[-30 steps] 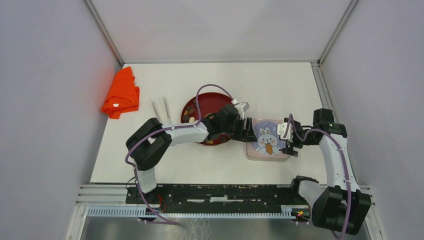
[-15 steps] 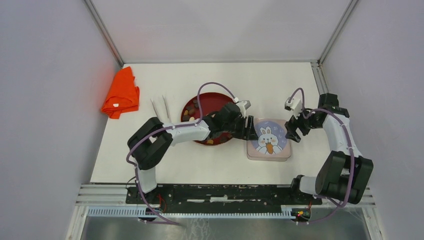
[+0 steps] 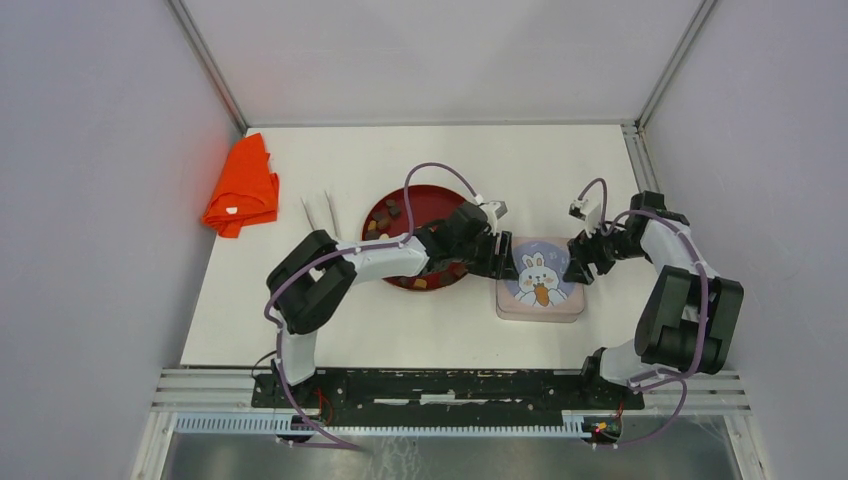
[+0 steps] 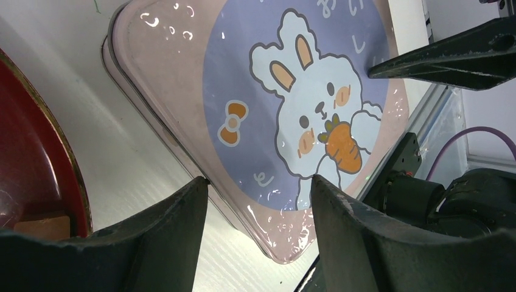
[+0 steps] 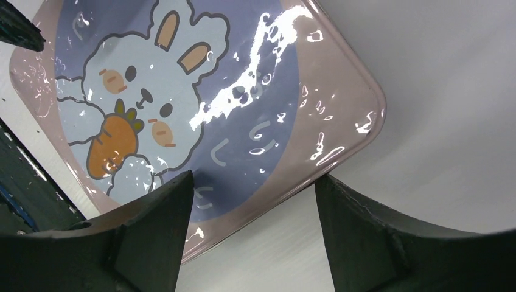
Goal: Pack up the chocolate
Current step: Close the box lid on the packing box.
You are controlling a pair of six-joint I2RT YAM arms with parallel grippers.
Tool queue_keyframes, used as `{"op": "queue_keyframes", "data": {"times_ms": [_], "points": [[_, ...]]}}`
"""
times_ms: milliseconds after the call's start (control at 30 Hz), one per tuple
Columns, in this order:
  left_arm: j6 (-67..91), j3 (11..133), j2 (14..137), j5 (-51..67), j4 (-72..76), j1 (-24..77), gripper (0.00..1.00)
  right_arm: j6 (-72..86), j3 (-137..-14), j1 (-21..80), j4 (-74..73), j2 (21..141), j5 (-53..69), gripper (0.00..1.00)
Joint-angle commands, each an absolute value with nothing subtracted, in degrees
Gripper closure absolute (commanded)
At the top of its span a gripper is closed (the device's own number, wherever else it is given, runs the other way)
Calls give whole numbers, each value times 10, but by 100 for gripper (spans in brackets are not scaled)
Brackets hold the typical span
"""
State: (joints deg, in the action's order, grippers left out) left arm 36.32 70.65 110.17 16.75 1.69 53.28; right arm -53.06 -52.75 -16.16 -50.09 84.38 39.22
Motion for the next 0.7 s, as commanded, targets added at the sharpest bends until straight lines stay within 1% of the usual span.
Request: {"op": "queue_keyframes", "data": {"times_ms": [0,133,200,333,367,433,667], "points": [[330,750,1114,170,8,535,31,-517,-535,-161,-488,869,406,27],[323,769,1128,173,4,533,31,-514,-542,-160,-497,885,413,37],[322,775,1132,174,-11,531,31,-514,-543,-158,-499,893,416,40],[320,780,1136,177,-14,526,31,-505,-548,-150,-494,906,424,48],[320,781,1136,177,-16,526,31,-501,-547,-146,-490,908,424,49],[319,781,1134,177,-18,525,31,-495,-548,-140,-485,911,425,48],[312,775,1121,166,-29,522,31,-489,-563,-138,-478,894,405,29]]}}
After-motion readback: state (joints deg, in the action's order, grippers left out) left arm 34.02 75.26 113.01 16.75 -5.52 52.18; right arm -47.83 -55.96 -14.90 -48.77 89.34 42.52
